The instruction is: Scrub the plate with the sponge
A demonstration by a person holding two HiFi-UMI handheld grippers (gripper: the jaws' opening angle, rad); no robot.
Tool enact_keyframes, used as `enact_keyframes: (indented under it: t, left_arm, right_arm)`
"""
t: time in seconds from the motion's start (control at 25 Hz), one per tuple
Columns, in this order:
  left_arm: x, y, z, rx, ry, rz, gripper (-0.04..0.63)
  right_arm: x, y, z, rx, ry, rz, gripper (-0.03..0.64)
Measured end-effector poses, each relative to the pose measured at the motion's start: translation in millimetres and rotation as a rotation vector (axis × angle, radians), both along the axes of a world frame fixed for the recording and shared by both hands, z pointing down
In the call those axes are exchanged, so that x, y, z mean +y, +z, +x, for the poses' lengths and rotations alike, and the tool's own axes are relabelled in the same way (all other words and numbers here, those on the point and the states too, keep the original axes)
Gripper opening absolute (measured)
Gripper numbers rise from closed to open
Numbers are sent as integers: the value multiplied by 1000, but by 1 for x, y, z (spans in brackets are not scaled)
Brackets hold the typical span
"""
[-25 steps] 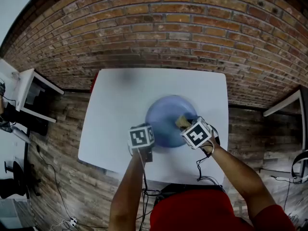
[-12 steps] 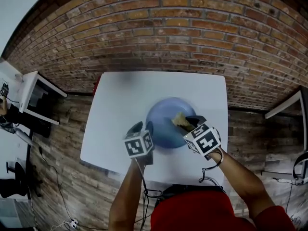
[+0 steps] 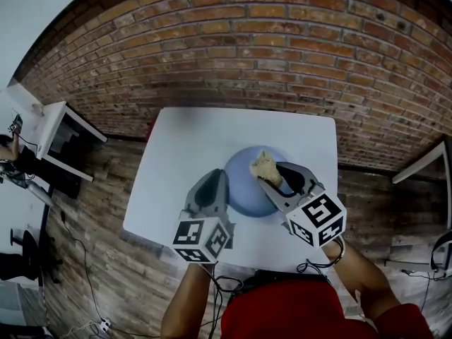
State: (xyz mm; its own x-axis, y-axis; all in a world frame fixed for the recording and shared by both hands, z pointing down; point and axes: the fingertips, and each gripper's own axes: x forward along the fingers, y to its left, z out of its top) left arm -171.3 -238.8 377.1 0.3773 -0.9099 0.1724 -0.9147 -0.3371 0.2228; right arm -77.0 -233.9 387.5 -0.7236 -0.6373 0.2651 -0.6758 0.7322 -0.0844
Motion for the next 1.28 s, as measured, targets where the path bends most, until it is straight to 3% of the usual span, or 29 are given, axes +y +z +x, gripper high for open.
enact_keyframes:
  t: [0.16, 0.36, 0.64, 1.28]
  left_arm:
    - [27, -46, 13, -56, 28, 193, 24]
    - [53, -66, 26, -101, 26, 281, 17]
    - [68, -74, 38, -63, 38, 299, 13]
    - [70, -77, 43, -88, 26, 307, 12]
  right_arm:
    - [18, -36, 4, -116, 0, 109, 161]
    - [40, -67, 14, -201, 4, 209, 161]
    - [59, -82, 20, -228, -1, 265, 161]
    - [62, -87, 15, -247, -25, 296, 161]
